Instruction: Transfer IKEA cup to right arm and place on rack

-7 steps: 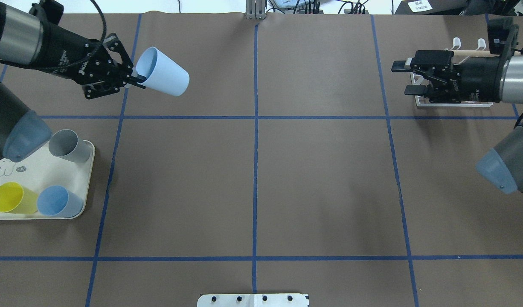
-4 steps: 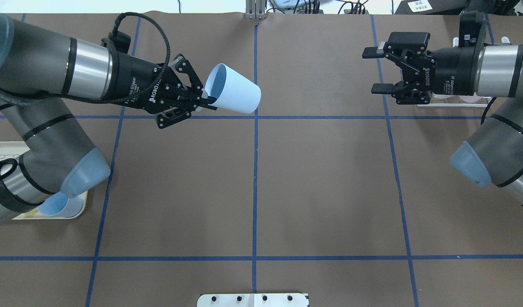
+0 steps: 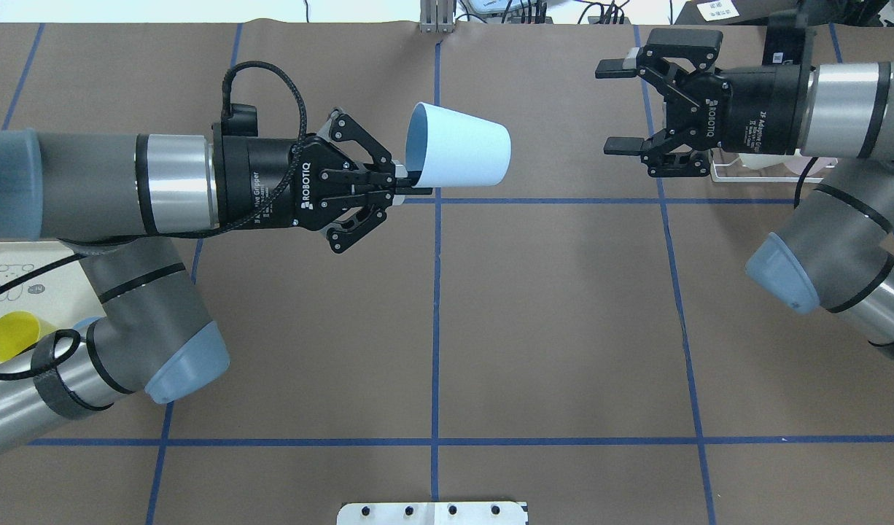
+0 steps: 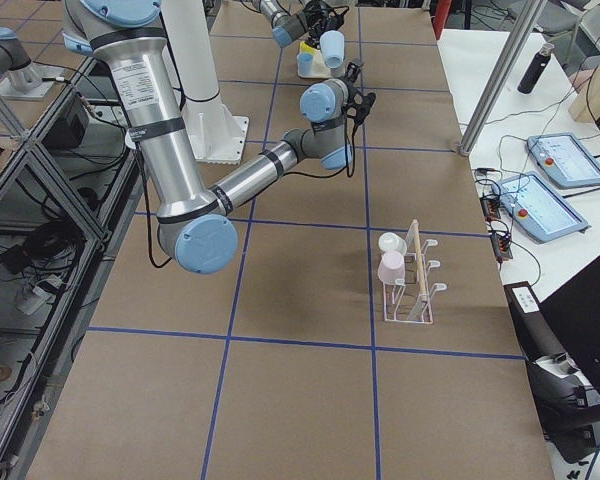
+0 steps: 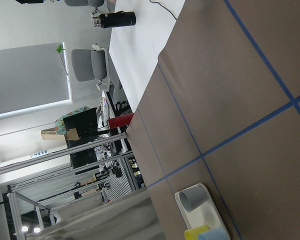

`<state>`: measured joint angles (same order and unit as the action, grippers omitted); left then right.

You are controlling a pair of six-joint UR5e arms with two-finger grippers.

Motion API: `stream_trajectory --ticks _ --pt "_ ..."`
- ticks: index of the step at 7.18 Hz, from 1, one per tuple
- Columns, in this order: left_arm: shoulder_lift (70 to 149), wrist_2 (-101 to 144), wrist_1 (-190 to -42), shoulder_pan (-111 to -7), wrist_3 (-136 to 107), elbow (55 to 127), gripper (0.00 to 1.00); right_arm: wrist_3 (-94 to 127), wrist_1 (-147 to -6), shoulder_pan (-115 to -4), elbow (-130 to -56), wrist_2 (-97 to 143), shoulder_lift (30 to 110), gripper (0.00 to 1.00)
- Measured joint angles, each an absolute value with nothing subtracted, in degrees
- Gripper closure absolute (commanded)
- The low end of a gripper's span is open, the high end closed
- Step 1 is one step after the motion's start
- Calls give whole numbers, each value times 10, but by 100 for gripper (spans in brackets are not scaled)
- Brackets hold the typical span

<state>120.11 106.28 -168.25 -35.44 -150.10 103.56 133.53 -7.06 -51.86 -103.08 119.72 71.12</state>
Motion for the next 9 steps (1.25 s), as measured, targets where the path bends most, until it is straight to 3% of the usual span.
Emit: stream_trajectory --ticks 4,9 --pt "1201 1026 -1720 -342 -1541 1036 100 1376 45 -466 -1028 1135 707 0" --pt "1209 1007 -1727 -331 -1571 1035 100 1378 61 -433 -1032 1104 691 0"
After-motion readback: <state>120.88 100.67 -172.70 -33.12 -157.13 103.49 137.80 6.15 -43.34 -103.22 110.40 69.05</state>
